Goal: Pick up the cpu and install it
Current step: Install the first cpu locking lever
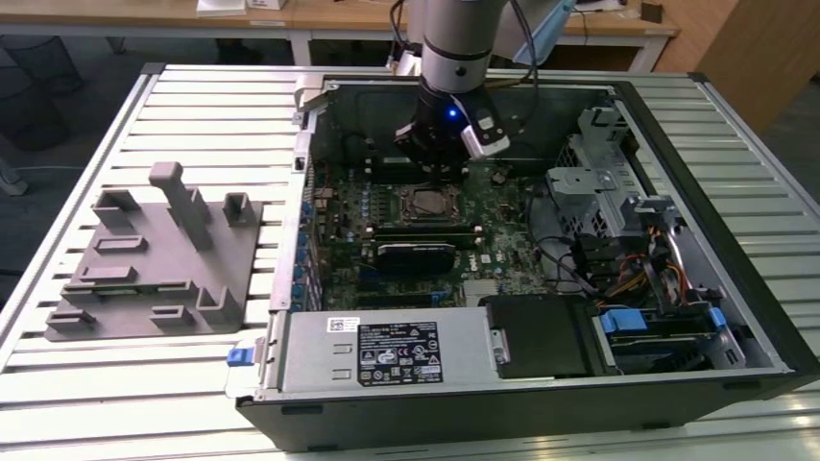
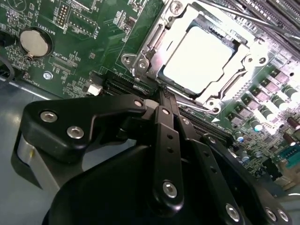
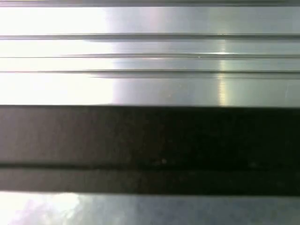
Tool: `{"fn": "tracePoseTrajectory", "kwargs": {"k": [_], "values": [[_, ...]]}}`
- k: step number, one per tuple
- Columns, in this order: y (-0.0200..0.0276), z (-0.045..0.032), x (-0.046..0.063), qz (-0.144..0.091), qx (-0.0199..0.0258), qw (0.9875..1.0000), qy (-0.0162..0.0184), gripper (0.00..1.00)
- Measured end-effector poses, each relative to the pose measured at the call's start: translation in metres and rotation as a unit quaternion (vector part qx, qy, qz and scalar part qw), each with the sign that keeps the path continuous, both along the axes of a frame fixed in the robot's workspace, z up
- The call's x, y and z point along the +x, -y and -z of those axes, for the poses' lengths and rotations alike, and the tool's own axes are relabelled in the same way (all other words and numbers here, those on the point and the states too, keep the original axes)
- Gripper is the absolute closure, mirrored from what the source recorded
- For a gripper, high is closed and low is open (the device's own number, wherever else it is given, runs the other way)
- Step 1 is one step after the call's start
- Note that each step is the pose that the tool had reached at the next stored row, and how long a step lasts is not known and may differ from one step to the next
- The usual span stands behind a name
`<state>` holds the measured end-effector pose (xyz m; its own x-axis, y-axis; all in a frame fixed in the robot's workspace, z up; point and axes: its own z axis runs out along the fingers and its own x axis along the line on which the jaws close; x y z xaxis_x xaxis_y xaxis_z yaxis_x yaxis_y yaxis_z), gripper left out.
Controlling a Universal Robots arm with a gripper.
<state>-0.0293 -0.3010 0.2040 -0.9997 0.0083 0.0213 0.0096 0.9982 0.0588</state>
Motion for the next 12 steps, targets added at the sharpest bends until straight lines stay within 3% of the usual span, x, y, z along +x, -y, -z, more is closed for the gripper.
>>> {"fn": "tracePoseTrajectory", "kwargs": {"k": [12], "values": [[-0.0008,0.0007,0.007,-0.004,-0.0003,1.0,-0.0001,0.89]]}}
